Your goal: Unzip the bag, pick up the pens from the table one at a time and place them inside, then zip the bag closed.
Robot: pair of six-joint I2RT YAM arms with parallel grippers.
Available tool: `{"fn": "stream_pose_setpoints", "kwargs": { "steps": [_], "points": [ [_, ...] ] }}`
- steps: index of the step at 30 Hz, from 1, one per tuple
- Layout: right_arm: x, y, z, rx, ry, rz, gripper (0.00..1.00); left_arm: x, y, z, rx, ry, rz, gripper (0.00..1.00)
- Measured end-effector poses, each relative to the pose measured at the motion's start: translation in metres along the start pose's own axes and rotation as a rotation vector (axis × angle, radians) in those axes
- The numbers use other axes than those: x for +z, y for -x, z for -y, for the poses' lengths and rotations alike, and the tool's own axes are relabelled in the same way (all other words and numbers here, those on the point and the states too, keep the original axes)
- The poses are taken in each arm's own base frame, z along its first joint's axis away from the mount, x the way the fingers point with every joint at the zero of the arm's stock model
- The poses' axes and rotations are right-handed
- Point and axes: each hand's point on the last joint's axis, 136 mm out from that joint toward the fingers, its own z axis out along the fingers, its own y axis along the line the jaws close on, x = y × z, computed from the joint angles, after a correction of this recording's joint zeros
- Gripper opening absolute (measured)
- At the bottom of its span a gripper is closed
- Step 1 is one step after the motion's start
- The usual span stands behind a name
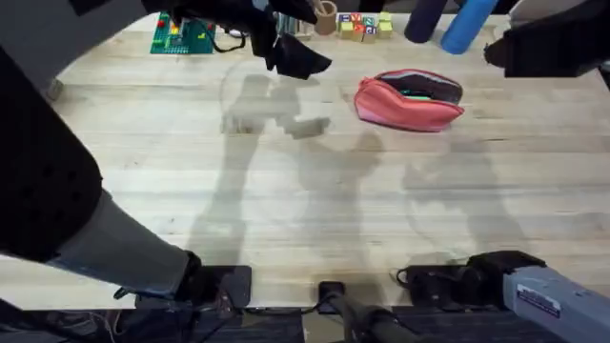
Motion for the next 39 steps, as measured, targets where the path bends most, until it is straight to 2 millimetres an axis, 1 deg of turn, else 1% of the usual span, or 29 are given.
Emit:
{"fn": "stream_pose_setpoints", "kwargs": {
  "steps": [6,12,16,20,29,32,39],
  "points": [
    [0.0,0.002,0.001,-0.002,-0.003,0.01,0.996,0.0,0.001,0.001,0.074,-0.006,0.007,0.993],
    [0.0,0.005,0.001,-0.004,-0.006,0.02,0.997,0.0,0.005,0.008,0.142,-0.04,0.041,0.993],
    [0.0,0.005,0.002,-0.004,-0.006,0.021,0.996,0.0,0.004,0.014,0.161,-0.066,0.049,0.992],
    [0.0,0.008,0.002,-0.006,-0.009,0.031,0.998,0.006,-0.004,0.016,0.192,-0.091,0.047,0.993],
    [0.0,0.009,0.003,-0.007,-0.011,0.038,0.997,0.033,-0.043,0.014,0.144,-0.173,0.043,0.993],
    [0.0,0.013,0.003,-0.01,-0.014,0.051,0.998,0.036,-0.048,0.014,0.138,-0.182,0.044,0.994],
    [0.0,0.014,0.003,-0.031,-0.013,0.058,0.997,0.036,-0.047,0.015,0.146,-0.185,0.051,0.994]
  ]
}}
